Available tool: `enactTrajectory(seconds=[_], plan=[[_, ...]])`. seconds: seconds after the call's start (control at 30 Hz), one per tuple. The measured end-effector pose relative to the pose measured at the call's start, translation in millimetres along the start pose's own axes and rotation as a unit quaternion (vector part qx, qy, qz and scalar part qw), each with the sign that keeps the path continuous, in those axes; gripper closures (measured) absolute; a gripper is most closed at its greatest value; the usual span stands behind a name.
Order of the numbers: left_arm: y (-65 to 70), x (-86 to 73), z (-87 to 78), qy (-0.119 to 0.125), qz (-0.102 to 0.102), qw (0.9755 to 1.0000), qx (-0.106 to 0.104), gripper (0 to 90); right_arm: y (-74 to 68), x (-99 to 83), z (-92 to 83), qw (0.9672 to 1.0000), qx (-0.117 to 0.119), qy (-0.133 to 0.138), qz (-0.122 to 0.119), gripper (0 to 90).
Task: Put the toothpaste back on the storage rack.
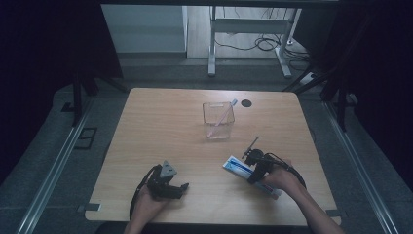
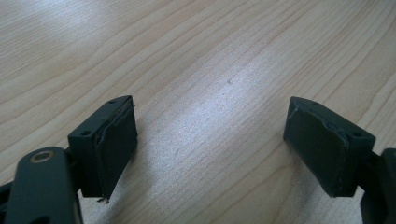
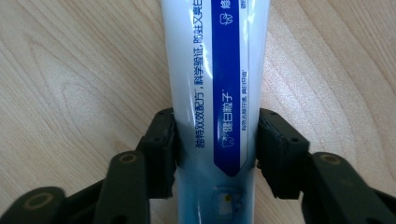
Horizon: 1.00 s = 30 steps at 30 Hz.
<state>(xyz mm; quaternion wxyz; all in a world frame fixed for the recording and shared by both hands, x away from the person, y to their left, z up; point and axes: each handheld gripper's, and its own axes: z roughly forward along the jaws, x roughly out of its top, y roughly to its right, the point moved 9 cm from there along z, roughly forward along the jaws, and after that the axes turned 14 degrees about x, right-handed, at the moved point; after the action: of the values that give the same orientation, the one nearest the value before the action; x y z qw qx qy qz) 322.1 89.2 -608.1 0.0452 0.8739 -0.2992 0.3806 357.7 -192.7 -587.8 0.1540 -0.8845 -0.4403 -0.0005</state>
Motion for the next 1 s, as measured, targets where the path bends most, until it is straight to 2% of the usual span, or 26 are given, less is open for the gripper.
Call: enactTrajectory(seconds=[0.13, 0.27, 0.63, 1.0], plan=[[0.0, 0.0, 0.0, 0.0, 0.0, 1.0, 0.0, 17.6, -1.2, 1.2, -4.7, 1.0, 0.003, -0.002, 0.006, 65.3], [0.0, 0.0, 0.0, 0.0, 0.0, 1.0, 0.0, 17.6, -2.5, 0.9, -7.8, 1.0, 0.004, 0.003, 0.005, 70.1], [0.1, 0.0, 0.0, 0.0, 0.0, 1.0, 0.0, 17.4, 0.2, -0.4, -15.2, 0.9989, 0.009, 0.045, -0.001, 73.0], [0.1, 0.0, 0.0, 0.0, 0.0, 1.0, 0.0, 17.4, -0.4, 2.8, -33.5, 0.9946, 0.015, 0.102, -0.002, 73.0]])
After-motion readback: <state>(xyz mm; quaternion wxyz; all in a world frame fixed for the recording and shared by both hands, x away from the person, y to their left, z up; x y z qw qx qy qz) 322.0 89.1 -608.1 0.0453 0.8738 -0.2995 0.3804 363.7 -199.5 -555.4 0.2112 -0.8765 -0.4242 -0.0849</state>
